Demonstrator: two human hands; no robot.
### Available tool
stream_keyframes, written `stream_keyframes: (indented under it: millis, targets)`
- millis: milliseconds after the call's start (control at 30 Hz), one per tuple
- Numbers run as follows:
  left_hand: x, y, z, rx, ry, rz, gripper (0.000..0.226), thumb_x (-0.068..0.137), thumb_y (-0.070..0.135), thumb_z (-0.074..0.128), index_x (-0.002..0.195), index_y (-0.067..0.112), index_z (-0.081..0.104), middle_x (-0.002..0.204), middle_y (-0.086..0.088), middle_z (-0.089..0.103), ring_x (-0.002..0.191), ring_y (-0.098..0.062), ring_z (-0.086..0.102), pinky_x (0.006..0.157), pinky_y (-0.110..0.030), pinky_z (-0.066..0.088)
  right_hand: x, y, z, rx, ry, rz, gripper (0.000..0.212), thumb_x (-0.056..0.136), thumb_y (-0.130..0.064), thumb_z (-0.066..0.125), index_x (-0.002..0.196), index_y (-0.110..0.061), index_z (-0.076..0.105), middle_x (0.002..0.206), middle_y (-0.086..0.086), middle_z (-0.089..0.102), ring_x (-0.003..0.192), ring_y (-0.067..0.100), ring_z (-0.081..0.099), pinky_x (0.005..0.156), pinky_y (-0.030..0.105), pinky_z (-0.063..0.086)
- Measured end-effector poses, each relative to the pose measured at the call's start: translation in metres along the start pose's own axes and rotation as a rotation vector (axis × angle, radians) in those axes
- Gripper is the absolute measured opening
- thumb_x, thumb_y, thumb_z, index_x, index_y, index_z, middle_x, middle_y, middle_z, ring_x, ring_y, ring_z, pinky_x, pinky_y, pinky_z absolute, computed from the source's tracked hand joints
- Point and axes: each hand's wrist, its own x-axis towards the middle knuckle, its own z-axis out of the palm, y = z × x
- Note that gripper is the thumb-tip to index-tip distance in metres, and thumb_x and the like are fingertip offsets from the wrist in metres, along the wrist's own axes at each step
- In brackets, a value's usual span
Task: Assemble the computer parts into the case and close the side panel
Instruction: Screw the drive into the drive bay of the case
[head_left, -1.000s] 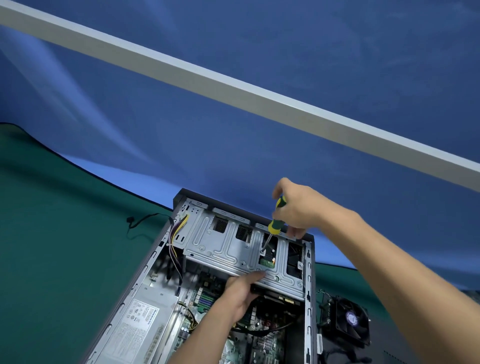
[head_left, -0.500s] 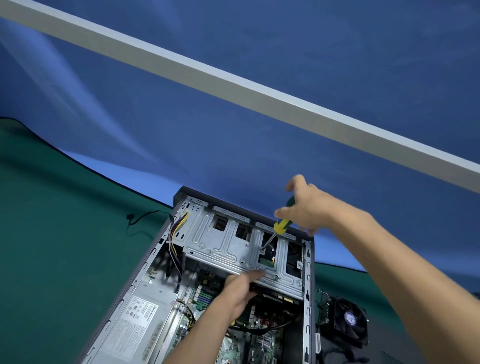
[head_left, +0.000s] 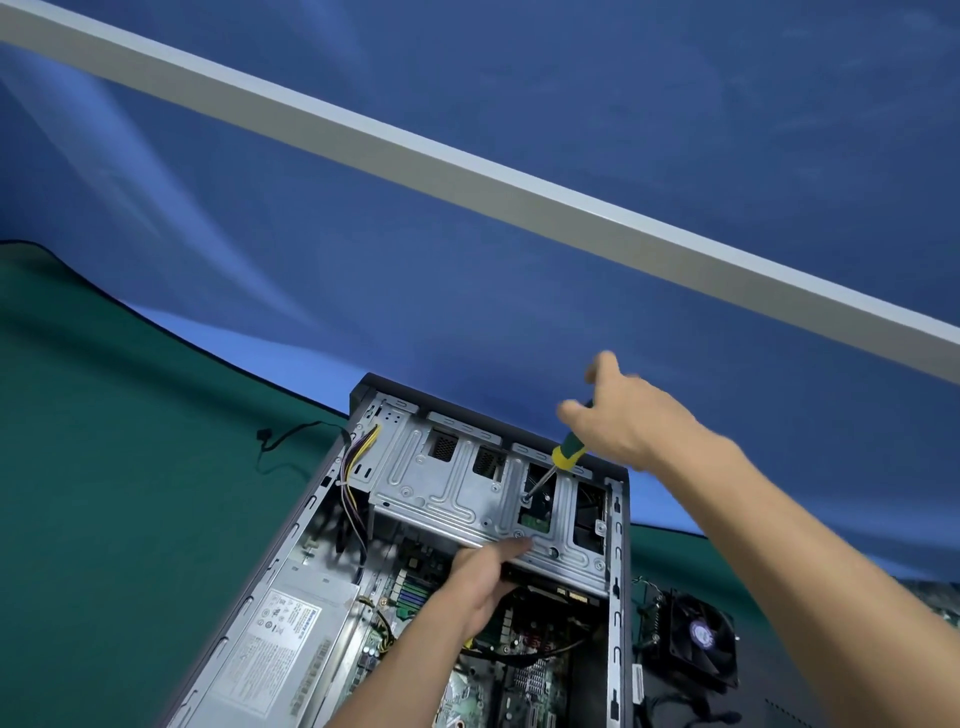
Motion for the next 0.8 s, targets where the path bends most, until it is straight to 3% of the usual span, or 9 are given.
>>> stream_keyframes:
  millis: [100,167,300,333,433,533,600,700,800]
  targets:
    - [0.001,0.0,0.0,-0.002,-0.012,-0.001,0.042,0.077,0.005,0.073,0.113,-0.009,0.057,0.118,-0.021,0.062,0.112,-0.034,0.057,0.104,-0.045,0.042,-0.002,0.002,0.007,-0.001,0.058,-0.051,0.019,0.099,-0.029,0.039,0.092,-0.012,0.035,0.076,0.007,0.049,0.065,0.027,0.051,0.05,0.029,0.035]
    - [0.001,-0.001,-0.001,-0.007,-0.01,0.001,0.04,0.077,0.004,0.073,0.112,-0.008,0.058,0.116,-0.021,0.063,0.109,-0.034,0.059,0.103,-0.045,0.043,-0.005,0.002,0.011,-0.111,0.155,0.004,0.038,0.101,-0.038,0.037,0.075,-0.011,0.033,0.069,0.006,0.046,0.066,0.029,0.048,0.048,0.029,0.029]
    - [0.001,0.0,0.0,-0.012,0.006,0.004,0.041,0.076,0.005,0.073,0.112,-0.008,0.058,0.114,-0.021,0.064,0.109,-0.034,0.059,0.102,-0.044,0.044,-0.003,0.005,0.003,0.14,-0.111,-0.028,0.024,0.093,-0.033,0.052,0.103,-0.02,0.034,0.078,0.007,0.062,0.06,0.026,0.06,0.056,0.035,0.051]
    - [0.003,-0.001,0.0,-0.018,0.003,0.004,0.039,0.077,0.004,0.073,0.111,-0.007,0.059,0.111,-0.021,0.066,0.106,-0.034,0.061,0.1,-0.043,0.046,-0.004,0.006,0.005,0.095,-0.066,-0.041,0.017,0.096,-0.031,0.048,0.099,-0.018,0.038,0.075,0.007,0.06,0.063,0.028,0.059,0.054,0.034,0.048]
    - [0.002,-0.002,0.0,-0.036,-0.029,0.014,0.029,0.078,0.002,0.071,0.105,-0.008,0.062,0.099,-0.018,0.071,0.094,-0.03,0.068,0.085,-0.037,0.053,-0.008,0.009,0.013,-0.037,0.18,-0.015,0.036,0.099,-0.043,0.037,0.081,-0.012,0.038,0.071,0.005,0.049,0.073,0.033,0.053,0.052,0.032,0.034]
    - [0.003,-0.001,0.0,-0.036,-0.024,0.016,0.027,0.079,0.0,0.07,0.103,-0.008,0.063,0.098,-0.019,0.071,0.094,-0.031,0.068,0.086,-0.038,0.053,-0.009,0.012,0.008,0.193,0.006,-0.025,0.029,0.093,-0.035,0.051,0.109,-0.018,0.034,0.092,0.007,0.058,0.07,0.028,0.06,0.061,0.036,0.049]
    - [0.003,-0.001,0.0,-0.043,-0.023,0.018,0.027,0.079,-0.001,0.069,0.103,-0.009,0.063,0.099,-0.02,0.071,0.094,-0.032,0.067,0.084,-0.039,0.054,-0.012,0.012,0.012,0.099,0.028,-0.057,0.02,0.096,-0.029,0.048,0.104,-0.014,0.038,0.084,0.006,0.058,0.066,0.028,0.057,0.057,0.034,0.047]
    - [0.004,-0.001,-0.001,-0.033,-0.013,0.012,0.03,0.078,0.0,0.071,0.105,-0.009,0.062,0.105,-0.021,0.069,0.1,-0.034,0.065,0.091,-0.043,0.051,-0.014,0.008,0.017,-0.066,0.204,-0.047,0.03,0.1,-0.039,0.04,0.091,-0.01,0.037,0.068,0.003,0.045,0.071,0.03,0.049,0.05,0.031,0.03]
    - [0.003,0.0,0.001,-0.036,0.017,0.004,0.032,0.077,0.001,0.072,0.106,-0.009,0.062,0.108,-0.022,0.067,0.103,-0.035,0.063,0.097,-0.045,0.048,-0.011,0.006,0.013,0.046,0.073,-0.075,0.024,0.096,-0.035,0.047,0.099,-0.012,0.04,0.074,0.004,0.055,0.071,0.026,0.053,0.056,0.032,0.039]
